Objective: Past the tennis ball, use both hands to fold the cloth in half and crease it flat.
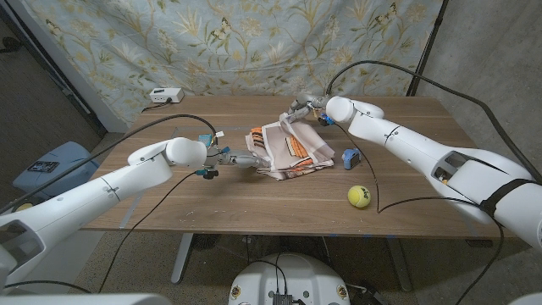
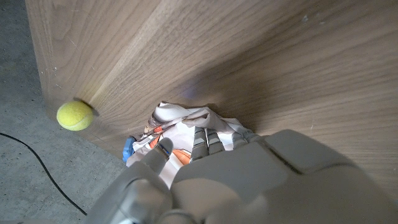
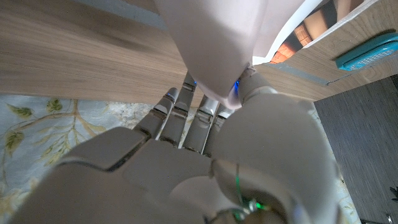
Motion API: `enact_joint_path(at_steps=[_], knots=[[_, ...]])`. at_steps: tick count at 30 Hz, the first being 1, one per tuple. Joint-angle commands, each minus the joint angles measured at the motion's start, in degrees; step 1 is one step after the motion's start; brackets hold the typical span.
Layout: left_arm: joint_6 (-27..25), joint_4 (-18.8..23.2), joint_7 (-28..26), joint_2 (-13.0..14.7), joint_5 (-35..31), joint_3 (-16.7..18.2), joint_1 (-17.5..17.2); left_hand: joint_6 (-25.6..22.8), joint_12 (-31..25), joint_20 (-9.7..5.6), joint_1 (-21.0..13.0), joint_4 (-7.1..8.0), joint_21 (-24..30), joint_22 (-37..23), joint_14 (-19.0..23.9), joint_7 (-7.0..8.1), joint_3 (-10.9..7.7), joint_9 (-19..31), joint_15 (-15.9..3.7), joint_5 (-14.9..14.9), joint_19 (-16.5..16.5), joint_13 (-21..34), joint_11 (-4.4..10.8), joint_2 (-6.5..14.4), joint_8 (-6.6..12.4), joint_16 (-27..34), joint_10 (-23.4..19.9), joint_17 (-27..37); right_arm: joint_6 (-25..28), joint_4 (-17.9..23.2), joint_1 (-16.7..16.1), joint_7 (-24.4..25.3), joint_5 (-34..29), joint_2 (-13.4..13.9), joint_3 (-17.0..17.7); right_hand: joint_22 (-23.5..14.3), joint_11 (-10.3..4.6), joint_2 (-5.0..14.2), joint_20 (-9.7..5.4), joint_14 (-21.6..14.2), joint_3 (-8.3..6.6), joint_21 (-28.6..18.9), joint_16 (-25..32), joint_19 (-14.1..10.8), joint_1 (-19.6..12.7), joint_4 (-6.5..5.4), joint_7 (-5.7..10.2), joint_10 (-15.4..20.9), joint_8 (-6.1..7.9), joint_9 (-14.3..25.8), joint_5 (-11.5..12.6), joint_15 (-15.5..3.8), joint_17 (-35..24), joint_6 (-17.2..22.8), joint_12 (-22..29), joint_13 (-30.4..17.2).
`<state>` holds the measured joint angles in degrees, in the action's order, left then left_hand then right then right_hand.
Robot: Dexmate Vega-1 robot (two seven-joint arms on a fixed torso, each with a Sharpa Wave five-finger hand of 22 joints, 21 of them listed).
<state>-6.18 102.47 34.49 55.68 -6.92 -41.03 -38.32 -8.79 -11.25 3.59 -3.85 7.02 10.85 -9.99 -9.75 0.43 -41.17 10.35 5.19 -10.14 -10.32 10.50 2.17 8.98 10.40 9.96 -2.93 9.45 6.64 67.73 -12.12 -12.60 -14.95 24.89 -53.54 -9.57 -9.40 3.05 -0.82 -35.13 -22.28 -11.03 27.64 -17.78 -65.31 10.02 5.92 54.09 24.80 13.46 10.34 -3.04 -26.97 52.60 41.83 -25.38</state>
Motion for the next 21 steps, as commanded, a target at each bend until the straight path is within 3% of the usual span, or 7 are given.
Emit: enact_joint_path(at_steps=[1, 21], knots=[[0.1, 0.1, -0.2, 0.3, 0.3, 0.3, -0.4, -0.1, -0.3, 0.0, -0.5, -0.45, 0.5, -0.2, 0.4, 0.04, -0.09, 0.1, 0.01, -0.2, -7.4, 0.2, -0.35, 0.2, 0.28, 0.4, -0.3, 0.2, 0.5, 0.7, 0.6, -0.3, -0.2, -0.6, -0.6, -0.1, 0.14, -0.13, -0.08, -0.5, -0.04, 0.0, -0.1, -0.3, -0.9, -0.2, -0.34, 0.2, 0.21, 0.2, -0.1, -8.3, -0.1, 0.0, 0.2, 0.0], [1.4, -0.7, 1.0, 0.2, 0.1, 0.1, 0.3, -0.1, -0.3, 0.06, -0.8, -0.75, 0.5, -0.2, 0.4, 0.03, 0.01, 0.1, 0.03, -0.2, -7.4, 0.2, -0.33, 0.2, 0.28, 0.4, -0.3, 0.2, 2.4, 3.0, 1.0, -1.5, -0.3, -1.3, -1.2, -0.1, 0.5, 0.06, -0.01, -0.5, 0.18, 0.1, -0.4, -0.3, -1.4, -0.38, -0.83, -0.3, -0.04, 0.2, -0.1, -7.98, -0.3, -0.4, 0.0, 0.1]])
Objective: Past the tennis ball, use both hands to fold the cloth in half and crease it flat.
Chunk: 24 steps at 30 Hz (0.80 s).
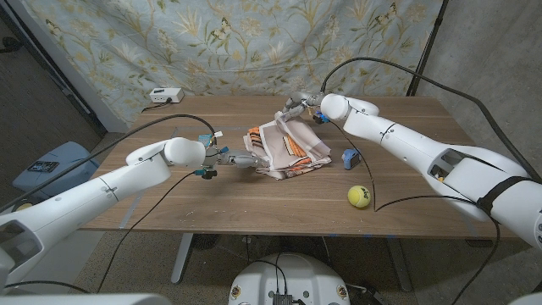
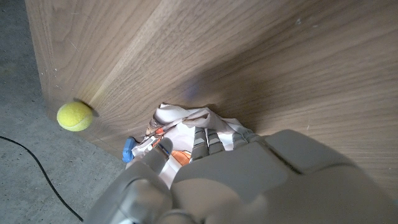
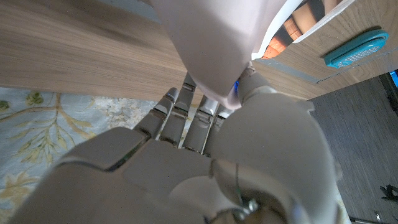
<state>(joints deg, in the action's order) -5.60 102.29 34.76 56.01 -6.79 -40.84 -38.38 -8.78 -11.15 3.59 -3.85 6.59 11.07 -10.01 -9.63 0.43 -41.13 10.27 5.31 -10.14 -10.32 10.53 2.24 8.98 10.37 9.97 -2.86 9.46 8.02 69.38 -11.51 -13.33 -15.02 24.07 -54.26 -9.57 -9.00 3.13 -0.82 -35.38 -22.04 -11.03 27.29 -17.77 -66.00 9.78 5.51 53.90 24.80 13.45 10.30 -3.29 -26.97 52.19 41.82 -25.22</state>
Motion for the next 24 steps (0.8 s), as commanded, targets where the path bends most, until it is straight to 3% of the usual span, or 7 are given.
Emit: enact_joint_path(at_steps=[1, 24], knots=[[0.9, -0.5, 0.6, -0.1, -0.1, -0.1, 0.3, -0.1, -0.4, 0.02, -0.8, -0.33, 0.2, -0.2, 0.3, 0.06, -0.03, 0.2, -0.08, -0.2, -7.4, 0.2, -0.43, 0.2, 0.31, 0.4, -0.4, 0.2, 1.0, 1.4, 0.4, -0.8, -0.3, -0.5, -0.6, -0.1, 0.07, -0.02, -0.01, -0.2, -0.05, 0.0, -0.1, -0.4, -0.7, -0.19, -0.44, -0.1, -0.07, 0.2, 0.0, -7.65, -0.2, -0.1, 0.0, 0.0], [1.4, -0.1, -0.3, 0.0, 0.1, 0.4, -0.6, -0.1, -0.4, 0.02, -1.1, -0.54, 0.2, -0.2, 0.2, 0.06, 0.1, 0.2, -0.08, -0.2, -7.4, 0.2, -0.47, 0.3, 0.29, 0.4, -0.4, 0.2, 1.9, 2.2, 1.3, -2.4, -0.8, -3.0, -2.6, -0.1, 0.3, 0.19, 0.17, -0.5, 0.03, 0.1, -0.5, -0.4, -1.3, -0.22, -0.72, -0.5, -0.45, 0.3, -0.1, -7.36, -0.1, -0.6, -0.2, 0.5]])
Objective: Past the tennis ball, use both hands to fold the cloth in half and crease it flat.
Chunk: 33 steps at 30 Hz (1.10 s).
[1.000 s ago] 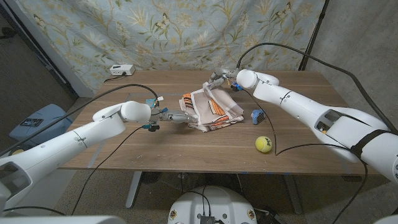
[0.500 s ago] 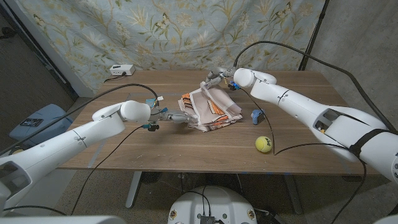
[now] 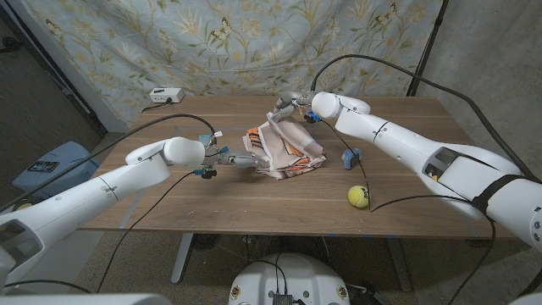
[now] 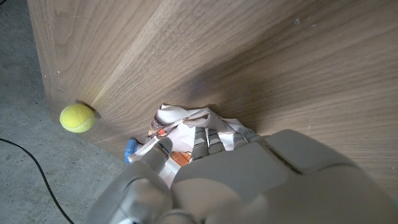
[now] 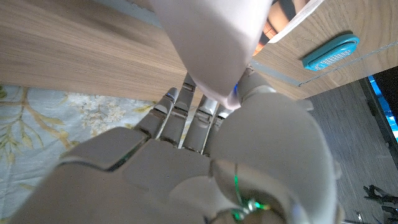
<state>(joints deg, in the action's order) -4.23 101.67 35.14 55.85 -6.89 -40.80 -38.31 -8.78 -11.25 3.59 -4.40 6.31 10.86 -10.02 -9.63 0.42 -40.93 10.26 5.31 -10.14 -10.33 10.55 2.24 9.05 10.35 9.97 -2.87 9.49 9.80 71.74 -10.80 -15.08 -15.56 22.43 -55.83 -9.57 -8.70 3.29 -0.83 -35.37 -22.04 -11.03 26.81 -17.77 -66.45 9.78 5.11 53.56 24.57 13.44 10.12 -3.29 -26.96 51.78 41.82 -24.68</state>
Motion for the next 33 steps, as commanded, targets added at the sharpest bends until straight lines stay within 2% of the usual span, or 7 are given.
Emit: enact_joint_path(at_steps=[1, 9, 22, 33], knots=[[-0.1, 0.6, -0.8, 0.1, 0.1, 0.3, -0.7, -0.1, -0.3, -0.01, -0.5, -0.27, 0.5, -0.1, 0.2, 0.07, -0.09, 0.2, -0.11, -0.2, -7.4, 0.2, -0.44, 0.2, 0.32, 0.4, -0.4, 0.2, 0.3, -0.2, 0.7, -0.7, -0.3, -1.5, -1.1, -0.1, 0.03, 0.03, 0.15, -0.5, 0.05, 0.1, 0.0, -0.5, -0.9, -0.22, -0.32, -0.1, -0.24, 0.3, 0.1, -7.4, -0.2, -0.2, -0.2, -0.1], [1.1, 0.1, -1.2, -0.1, 0.4, 0.4, -0.9, 0.0, -0.3, 0.02, -0.6, -0.34, 0.5, -0.2, 0.2, 0.11, -0.04, 0.2, -0.06, -0.2, -7.4, 0.2, -0.43, 0.2, 0.29, 0.4, -0.4, 0.2, 0.4, -0.8, 1.2, -1.0, -0.5, -2.3, -1.6, -0.1, 0.1, 0.07, 0.25, -0.6, 0.1, 0.0, -0.1, -0.5, -1.0, -0.24, -0.47, -0.2, -0.33, 0.3, 0.1, -7.31, -0.1, -0.2, -0.2, -0.1], [0.3, 0.7, -2.0, -0.5, 0.5, 0.4, -1.5, -0.1, -0.3, -0.02, -0.8, -0.45, 0.4, -0.2, 0.3, 0.19, -0.01, 0.2, -0.18, -0.2, -7.4, 0.2, -0.35, 0.2, 0.31, 0.4, -0.3, 0.2, 1.5, -1.7, 2.0, -1.7, -0.9, -3.8, -2.7, -0.1, 0.31, 0.12, 0.41, -0.8, 0.22, 0.0, -0.3, -0.6, -1.2, -0.25, -0.65, -0.3, -0.41, 0.3, 0.0, -7.07, -0.1, -0.2, -0.2, 0.0], [-1.1, 2.1, -2.8, -0.2, 0.4, 0.5, -2.2, -0.1, -0.3, -0.02, -0.9, -0.55, 0.4, -0.1, 0.2, 0.15, 0.04, 0.2, -0.17, -0.2, -7.5, 0.2, -0.31, 0.2, 0.32, 0.4, -0.4, 0.2, 4.5, 0.6, 1.0, -1.6, -0.7, -3.9, -3.0, -0.1, 0.55, -0.08, 0.72, -1.0, 0.1, 0.0, -0.7, -0.8, -1.6, -0.07, -0.72, -0.1, -0.44, 0.4, 0.1, -6.72, 0.2, 0.0, -0.1, 0.1]])
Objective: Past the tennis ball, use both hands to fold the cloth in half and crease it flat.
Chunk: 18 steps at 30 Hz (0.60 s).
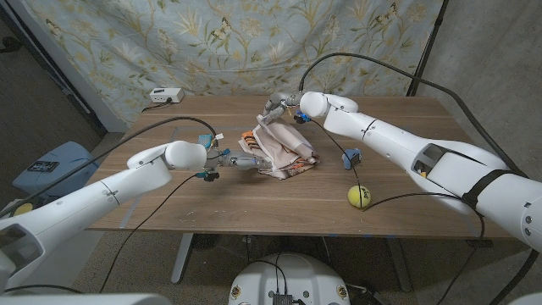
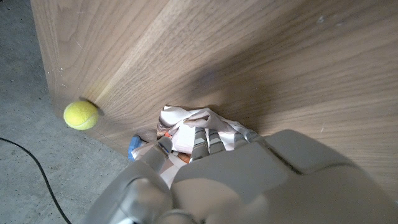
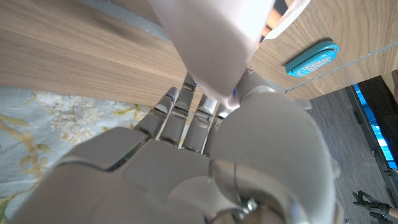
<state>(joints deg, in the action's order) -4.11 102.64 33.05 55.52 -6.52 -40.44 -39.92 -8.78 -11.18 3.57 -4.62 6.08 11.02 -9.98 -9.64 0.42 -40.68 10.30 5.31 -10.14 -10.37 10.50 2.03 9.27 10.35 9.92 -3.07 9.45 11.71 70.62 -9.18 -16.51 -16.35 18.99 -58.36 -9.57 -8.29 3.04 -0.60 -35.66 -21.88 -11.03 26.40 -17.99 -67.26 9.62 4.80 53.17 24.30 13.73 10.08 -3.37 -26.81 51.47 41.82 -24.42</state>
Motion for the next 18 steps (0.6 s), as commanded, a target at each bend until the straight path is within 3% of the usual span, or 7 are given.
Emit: enact_joint_path(at_steps=[1, 18], knots=[[-0.9, 0.9, -0.6, 0.1, 0.1, 0.1, -0.5, -0.1, -0.4, 0.01, -0.7, -0.32, 0.3, -0.2, 0.2, 0.16, -0.2, 0.2, -0.15, -0.2, -7.4, 0.2, -0.1, 0.0, 0.32, 0.4, -0.2, 0.2, 3.1, 2.0, -0.7, -0.2, 0.2, -0.5, -0.4, -0.1, 0.15, 0.28, 0.49, -0.6, -0.07, 0.0, -0.3, -0.6, -0.8, 0.05, -0.47, 0.3, -0.2, 0.1, 0.1, -6.71, 0.0, 0.3, -0.1, -0.1], [-1.6, 1.9, -1.5, 0.5, -0.2, 0.2, -1.4, -0.1, -0.4, -0.03, -0.9, -0.45, 0.3, -0.2, 0.2, 0.21, -0.1, 0.2, -0.06, -0.2, -7.4, 0.2, -0.11, 0.0, 0.32, 0.4, -0.1, 0.2, 8.9, 6.2, -1.1, -2.1, 0.2, -0.7, -2.1, -0.1, 1.23, 0.12, 1.39, -0.7, -0.09, 0.1, -0.7, -0.5, -1.9, 0.28, -1.2, 0.3, -0.3, 0.1, 0.2, -5.53, 0.1, 0.5, -0.1, 0.1]])
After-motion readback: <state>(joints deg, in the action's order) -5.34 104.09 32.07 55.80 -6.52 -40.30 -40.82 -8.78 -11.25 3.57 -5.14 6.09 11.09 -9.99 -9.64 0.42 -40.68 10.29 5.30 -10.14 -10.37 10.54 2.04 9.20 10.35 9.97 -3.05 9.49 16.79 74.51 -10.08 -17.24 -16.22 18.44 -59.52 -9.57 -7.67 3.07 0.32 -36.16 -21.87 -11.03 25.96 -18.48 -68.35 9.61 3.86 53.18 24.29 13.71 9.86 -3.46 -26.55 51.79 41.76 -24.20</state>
